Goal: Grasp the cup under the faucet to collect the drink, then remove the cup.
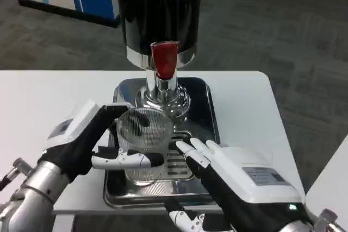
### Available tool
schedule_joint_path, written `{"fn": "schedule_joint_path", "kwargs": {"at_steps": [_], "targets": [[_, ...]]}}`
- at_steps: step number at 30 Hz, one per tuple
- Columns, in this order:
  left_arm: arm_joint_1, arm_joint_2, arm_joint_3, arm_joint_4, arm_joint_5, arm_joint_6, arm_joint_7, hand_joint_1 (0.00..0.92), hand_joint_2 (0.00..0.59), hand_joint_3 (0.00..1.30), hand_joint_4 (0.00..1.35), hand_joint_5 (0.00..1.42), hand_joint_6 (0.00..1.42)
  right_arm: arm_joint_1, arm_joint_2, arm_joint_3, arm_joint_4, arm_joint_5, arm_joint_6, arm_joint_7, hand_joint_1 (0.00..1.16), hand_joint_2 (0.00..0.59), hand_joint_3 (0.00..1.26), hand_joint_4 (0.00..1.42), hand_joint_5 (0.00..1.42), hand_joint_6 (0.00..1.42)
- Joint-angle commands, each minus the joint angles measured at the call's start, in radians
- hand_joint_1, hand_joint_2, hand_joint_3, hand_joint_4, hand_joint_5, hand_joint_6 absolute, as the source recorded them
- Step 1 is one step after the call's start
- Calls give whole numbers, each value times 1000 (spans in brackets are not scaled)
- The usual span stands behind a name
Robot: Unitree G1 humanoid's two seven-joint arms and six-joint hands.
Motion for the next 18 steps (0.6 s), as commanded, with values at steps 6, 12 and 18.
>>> {"fn": "schedule_joint_path", "kwargs": {"at_steps": [6, 12, 18], "targets": [[-48, 26, -44, 5, 49, 8, 44, 660, 134, 739, 777, 866, 583, 4, -9, -17, -4, 17, 1, -9, 446, 446, 65, 0, 0, 0], [-48, 29, -55, -9, 56, 60, 54, 654, 119, 737, 766, 865, 582, 13, -7, -21, -9, 20, 0, -10, 446, 446, 65, 0, 0, 0], [-37, 36, -61, -27, 47, 77, 44, 652, 98, 721, 743, 835, 562, 21, -7, -25, -17, 23, 0, -9, 446, 446, 65, 0, 0, 0]]}}
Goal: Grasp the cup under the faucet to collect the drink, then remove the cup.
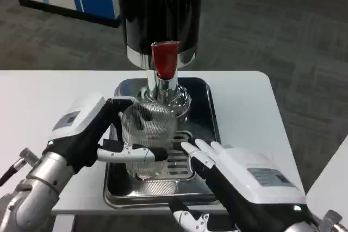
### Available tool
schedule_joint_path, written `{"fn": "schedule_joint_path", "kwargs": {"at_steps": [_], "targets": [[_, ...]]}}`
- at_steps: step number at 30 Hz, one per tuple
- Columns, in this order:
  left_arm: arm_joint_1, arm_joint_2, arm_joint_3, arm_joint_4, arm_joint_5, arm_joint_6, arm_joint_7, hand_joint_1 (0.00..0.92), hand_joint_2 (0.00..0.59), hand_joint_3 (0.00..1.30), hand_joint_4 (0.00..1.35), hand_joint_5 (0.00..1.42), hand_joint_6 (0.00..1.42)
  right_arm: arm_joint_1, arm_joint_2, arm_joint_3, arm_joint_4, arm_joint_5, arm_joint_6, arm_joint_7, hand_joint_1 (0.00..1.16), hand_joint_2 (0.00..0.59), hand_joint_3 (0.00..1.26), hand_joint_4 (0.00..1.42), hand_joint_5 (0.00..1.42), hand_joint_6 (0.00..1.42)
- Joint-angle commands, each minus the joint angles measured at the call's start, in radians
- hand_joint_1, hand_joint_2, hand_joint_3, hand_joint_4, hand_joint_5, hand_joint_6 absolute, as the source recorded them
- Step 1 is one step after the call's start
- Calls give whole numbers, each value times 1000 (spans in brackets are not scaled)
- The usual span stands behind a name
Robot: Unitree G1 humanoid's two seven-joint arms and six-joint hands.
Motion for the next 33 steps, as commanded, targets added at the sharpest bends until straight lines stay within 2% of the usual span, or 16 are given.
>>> {"fn": "schedule_joint_path", "kwargs": {"at_steps": [1, 5, 9, 19, 26, 31, 33], "targets": [[6, 19, -11, -21, 5, 18, -6, 647, 95, 720, 735, 828, 559, 10, -5, -5, -16, 9, 0, -9, 446, 446, 65, 0, 0, 0], [11, 18, -17, -28, -3, 32, -23, 638, 77, 691, 694, 813, 556, 13, -6, -6, -19, 11, -1, -9, 446, 446, 65, 0, 0, 0], [11, 15, -32, -42, -8, 55, -63, 582, 78, 641, 647, 777, 510, 15, -5, -6, -20, 12, -1, -9, 446, 446, 65, 0, 0, 0], [15, 24, -52, -53, 2, 81, -66, 537, 72, 637, 636, 780, 506, 22, -5, -9, -21, 19, 0, -11, 446, 446, 72, 0, 0, 0], [15, 30, -57, -46, 6, 96, -60, 458, 86, 620, 579, 751, 475, 19, -6, -13, -16, 25, 1, -14, 446, 446, 72, 0, 0, 0], [15, 36, -58, -46, 9, 106, -59, 365, 105, 561, 515, 594, 415, 13, -4, -14, -9, 28, 2, -16, 446, 446, 73, 0, 0, 0], [15, 39, -58, -45, 7, 111, -62, 320, 117, 539, 420, 492, 381, 12, -3, -14, -6, 29, 3, -17, 446, 446, 73, 0, 0, 0]]}}
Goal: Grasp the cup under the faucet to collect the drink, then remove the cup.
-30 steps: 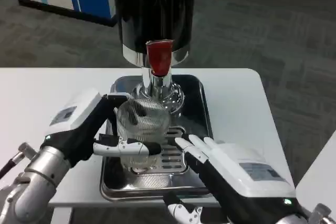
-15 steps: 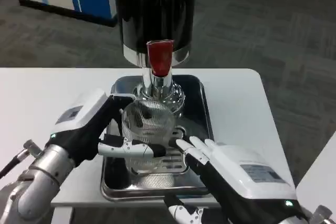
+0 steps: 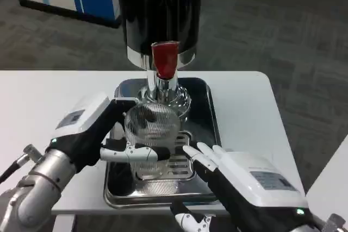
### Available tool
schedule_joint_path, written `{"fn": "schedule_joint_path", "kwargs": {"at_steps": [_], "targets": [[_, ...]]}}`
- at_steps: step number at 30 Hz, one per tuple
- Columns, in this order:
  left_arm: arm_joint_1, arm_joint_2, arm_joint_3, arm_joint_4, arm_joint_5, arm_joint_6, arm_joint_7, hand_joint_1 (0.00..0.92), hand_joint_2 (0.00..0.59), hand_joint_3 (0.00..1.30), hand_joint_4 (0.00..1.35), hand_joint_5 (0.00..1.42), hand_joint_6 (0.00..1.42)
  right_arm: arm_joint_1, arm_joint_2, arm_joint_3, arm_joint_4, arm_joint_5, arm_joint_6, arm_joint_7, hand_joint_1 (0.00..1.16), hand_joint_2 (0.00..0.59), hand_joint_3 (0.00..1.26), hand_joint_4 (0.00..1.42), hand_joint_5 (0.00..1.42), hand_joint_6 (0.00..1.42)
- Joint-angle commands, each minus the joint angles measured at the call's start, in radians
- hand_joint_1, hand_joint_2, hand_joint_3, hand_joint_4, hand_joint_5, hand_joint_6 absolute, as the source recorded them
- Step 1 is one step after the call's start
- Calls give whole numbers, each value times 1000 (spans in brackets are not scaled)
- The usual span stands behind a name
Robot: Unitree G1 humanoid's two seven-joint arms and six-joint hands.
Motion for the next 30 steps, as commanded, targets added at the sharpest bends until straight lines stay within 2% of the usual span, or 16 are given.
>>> {"fn": "schedule_joint_path", "kwargs": {"at_steps": [1, 3, 6, 13, 20, 23, 27, 30], "targets": [[13, 17, -17, 17, 19, 25, -19, 302, 122, 523, 370, 446, 353, -8, -3, -4, -1, 8, 3, -14, 446, 446, 73, 0, 0, 0], [12, 18, -18, 20, 17, 26, -23, 250, 135, 500, 278, 381, 315, -9, -2, -4, 1, 9, 4, -14, 446, 446, 73, 0, 0, 0], [11, 18, -19, 23, 13, 26, -29, 236, 129, 456, 226, 338, 292, -9, -1, -4, 1, 11, 5, -15, 446, 446, 73, 0, 0, 0], [8, 14, -22, 31, 3, 22, -50, 227, 127, 172, 58, 196, 193, -5, -1, -6, -2, 15, 6, -17, 446, 446, 73, 0, 0, 0], [17, 15, -13, 19, -9, 15, -46, 189, 92, 8, 0, 93, 77, 1, -3, -8, -6, 21, 8, -22, 446, 446, 73, 0, 0, 0], [21, 16, -9, 20, -15, 11, -48, 143, 54, 0, 0, 7, 4, 1, -4, -9, -7, 25, 8, -22, 446, 446, 73, 0, 0, 0], [23, 15, -5, 26, -25, 5, -54, 69, 12, 0, 0, 0, 0, 0, -4, -10, -7, 27, 9, -23, 446, 446, 73, 0, 0, 0], [24, 16, -5, 28, -35, 0, -55, 28, 1, 0, 0, 0, 0, 0, -4, -11, -7, 28, 9, -23, 446, 446, 73, 0, 0, 0]]}}
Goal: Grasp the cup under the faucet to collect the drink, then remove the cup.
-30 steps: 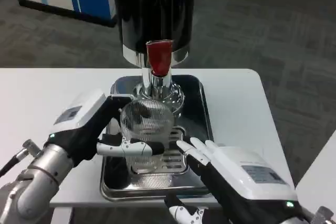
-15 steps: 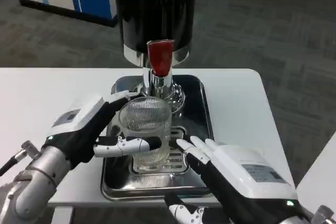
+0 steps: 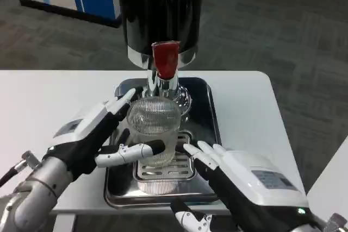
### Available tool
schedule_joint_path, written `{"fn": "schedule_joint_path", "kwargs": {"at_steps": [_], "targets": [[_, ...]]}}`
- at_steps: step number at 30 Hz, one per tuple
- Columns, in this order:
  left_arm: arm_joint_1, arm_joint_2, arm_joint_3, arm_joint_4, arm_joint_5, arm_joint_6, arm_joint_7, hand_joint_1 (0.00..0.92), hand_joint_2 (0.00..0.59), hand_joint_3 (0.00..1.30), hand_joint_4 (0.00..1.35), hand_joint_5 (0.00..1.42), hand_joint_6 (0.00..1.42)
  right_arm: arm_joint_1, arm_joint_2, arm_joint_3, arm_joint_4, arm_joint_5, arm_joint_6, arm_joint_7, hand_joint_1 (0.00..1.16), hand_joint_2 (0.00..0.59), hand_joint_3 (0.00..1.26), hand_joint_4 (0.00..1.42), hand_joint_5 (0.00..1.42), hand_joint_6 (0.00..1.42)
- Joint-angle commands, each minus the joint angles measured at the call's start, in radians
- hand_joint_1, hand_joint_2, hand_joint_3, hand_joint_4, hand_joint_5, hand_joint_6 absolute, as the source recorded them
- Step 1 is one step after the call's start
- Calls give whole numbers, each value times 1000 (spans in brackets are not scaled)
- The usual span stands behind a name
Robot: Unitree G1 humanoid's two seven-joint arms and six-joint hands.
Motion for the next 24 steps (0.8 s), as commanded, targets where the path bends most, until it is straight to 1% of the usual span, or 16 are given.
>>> {"fn": "schedule_joint_path", "kwargs": {"at_steps": [1, 3, 9, 13, 16, 20, 24], "targets": [[6, 7, -2, 11, -10, -15, -11, 17, 0, 0, 0, 0, 0, -1, -5, -5, -8, 8, 4, -14, 446, 446, 73, 0, 0, 0], [6, 7, -2, 12, -12, -18, -11, 1, 0, 0, 0, 0, 0, 0, -5, -6, -8, 9, 4, -14, 446, 446, 73, 0, 0, 0], [28, 11, 15, -21, -14, -29, 11, 0, 0, 0, 0, 0, 0, 0, -5, -11, -8, 11, 6, -17, 446, 446, 73, 0, 0, 0], [71, 20, 59, -88, -38, -8, 10, 0, 0, 0, 0, 0, 0, -1, -8, -19, -10, 14, 6, -17, 446, 446, 73, 0, 0, 0], [102, 32, 92, -142, -39, -11, 22, 0, 0, 0, 0, 0, 0, 0, -9, -23, -11, 18, 5, -17, 446, 446, 73, 0, 0, 0], [132, 28, 138, -186, -111, -25, 1, 0, 0, 0, 0, 0, 0, 3, -9, -22, -7, 22, 3, -20, 446, 446, 73, 0, 0, 0], [161, 5, 205, -243, -263, -67, -30, 0, 7, 0, 0, 0, 0, 4, -8, -14, -2, 21, 2, -22, 446, 446, 73, 0, 0, 0]]}}
